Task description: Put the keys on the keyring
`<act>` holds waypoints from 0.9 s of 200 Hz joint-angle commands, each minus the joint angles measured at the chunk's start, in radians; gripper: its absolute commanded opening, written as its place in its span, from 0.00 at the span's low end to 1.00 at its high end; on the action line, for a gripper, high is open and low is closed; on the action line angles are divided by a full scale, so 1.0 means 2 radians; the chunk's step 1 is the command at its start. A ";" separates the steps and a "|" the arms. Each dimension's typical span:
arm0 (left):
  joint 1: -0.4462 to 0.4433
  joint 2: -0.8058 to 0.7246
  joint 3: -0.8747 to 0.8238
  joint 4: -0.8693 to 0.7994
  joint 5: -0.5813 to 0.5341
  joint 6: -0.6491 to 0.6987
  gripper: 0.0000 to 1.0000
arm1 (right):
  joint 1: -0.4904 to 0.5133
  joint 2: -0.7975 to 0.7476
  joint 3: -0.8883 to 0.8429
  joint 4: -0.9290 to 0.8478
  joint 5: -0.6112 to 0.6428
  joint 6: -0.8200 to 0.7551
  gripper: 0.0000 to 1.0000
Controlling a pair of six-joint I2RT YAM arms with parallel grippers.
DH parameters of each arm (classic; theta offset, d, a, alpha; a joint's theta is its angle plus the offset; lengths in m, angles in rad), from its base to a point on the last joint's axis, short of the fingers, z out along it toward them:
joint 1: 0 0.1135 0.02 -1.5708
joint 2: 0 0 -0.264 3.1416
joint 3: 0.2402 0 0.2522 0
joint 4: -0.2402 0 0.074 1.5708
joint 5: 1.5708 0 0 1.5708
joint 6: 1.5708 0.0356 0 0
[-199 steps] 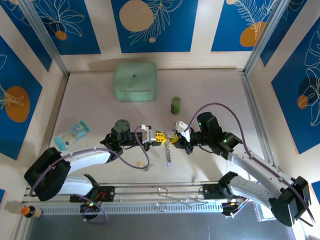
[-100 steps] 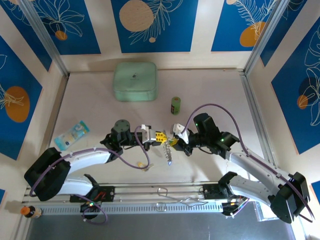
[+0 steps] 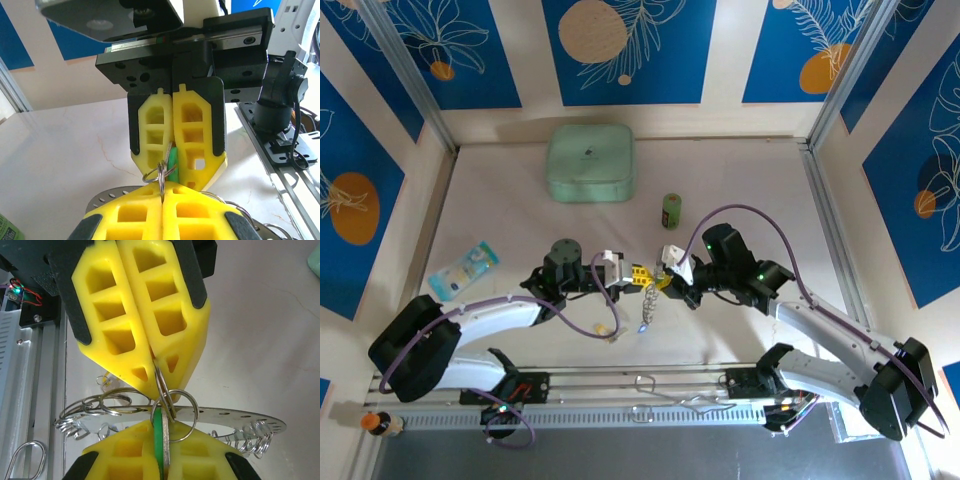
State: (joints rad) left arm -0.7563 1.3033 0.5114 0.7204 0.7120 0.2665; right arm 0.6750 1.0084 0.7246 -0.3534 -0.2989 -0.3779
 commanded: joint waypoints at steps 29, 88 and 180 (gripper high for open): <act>0.003 -0.013 0.020 -0.025 -0.003 0.029 0.00 | 0.002 -0.033 0.014 -0.008 0.031 -0.017 0.00; 0.001 -0.010 0.031 -0.064 -0.017 0.047 0.00 | 0.009 -0.043 0.049 -0.047 0.070 -0.039 0.00; 0.020 -0.096 0.007 0.063 -0.191 -0.104 0.67 | 0.019 0.008 0.096 -0.018 0.079 -0.042 0.00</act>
State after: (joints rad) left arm -0.7326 1.2144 0.5213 0.8085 0.5030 0.1291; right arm 0.7013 0.9878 0.8528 -0.4347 -0.1215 -0.4461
